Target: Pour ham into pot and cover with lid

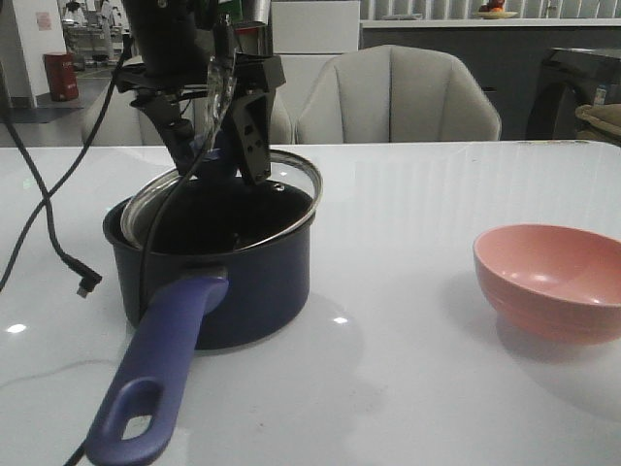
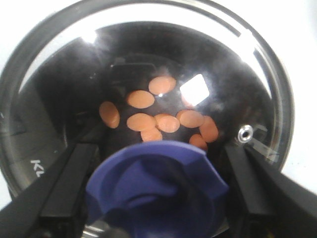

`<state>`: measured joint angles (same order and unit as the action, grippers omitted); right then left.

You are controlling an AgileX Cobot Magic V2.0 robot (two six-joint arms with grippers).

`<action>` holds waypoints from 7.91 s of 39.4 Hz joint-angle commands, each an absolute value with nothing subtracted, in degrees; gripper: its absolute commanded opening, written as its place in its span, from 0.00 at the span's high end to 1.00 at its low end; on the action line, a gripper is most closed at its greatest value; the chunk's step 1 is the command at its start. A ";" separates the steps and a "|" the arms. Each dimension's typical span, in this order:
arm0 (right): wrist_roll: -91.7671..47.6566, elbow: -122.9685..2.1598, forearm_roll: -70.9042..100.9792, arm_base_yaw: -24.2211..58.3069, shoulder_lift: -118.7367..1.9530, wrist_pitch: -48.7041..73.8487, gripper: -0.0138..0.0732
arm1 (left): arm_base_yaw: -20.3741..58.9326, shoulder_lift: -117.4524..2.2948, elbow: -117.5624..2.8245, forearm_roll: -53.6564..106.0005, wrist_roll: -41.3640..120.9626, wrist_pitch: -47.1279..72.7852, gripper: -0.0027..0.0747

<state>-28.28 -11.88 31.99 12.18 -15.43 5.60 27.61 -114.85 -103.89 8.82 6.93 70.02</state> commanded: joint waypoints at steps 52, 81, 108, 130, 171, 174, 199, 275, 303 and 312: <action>-28.70 -13.56 32.48 12.09 -15.81 2.07 0.67 | 27.72 -110.05 -105.20 5.56 6.58 73.81 0.26; -28.70 -13.56 32.48 12.09 -15.81 2.07 0.67 | 27.72 -110.97 -102.69 10.30 6.58 73.81 0.26; -28.70 -13.56 32.48 12.09 -15.81 2.07 0.67 | 27.72 -110.50 -103.57 10.07 6.58 73.81 0.08; -28.70 -13.56 32.48 12.09 -15.81 2.07 0.67 | 27.44 -103.13 -109.60 -1.37 4.65 73.81 0.08; -28.70 -13.56 32.48 12.09 -15.81 2.07 0.67 | 16.67 -56.43 -57.26 -0.45 3.15 47.45 0.08; -28.70 -13.56 32.48 12.09 -15.81 2.07 0.67 | 16.67 -51.52 -52.07 1.03 3.15 44.18 0.08; -28.70 -13.56 32.48 12.09 -15.81 2.07 0.67 | 16.67 -9.96 -23.54 5.01 3.15 33.87 0.08; -28.70 -13.56 32.48 12.08 -15.81 2.23 0.67 | -0.58 1.64 2.13 7.35 3.05 -3.31 0.82; -28.70 -13.56 32.48 12.08 -15.81 2.23 0.67 | -0.58 1.64 2.13 6.29 1.65 -0.53 0.82; -28.70 -13.56 32.48 12.08 -15.81 2.23 0.67 | -0.58 1.64 2.13 6.29 1.65 -0.53 0.82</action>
<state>-28.32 -11.88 31.99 12.18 -15.43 5.72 -0.38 0.29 0.37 6.33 2.12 3.57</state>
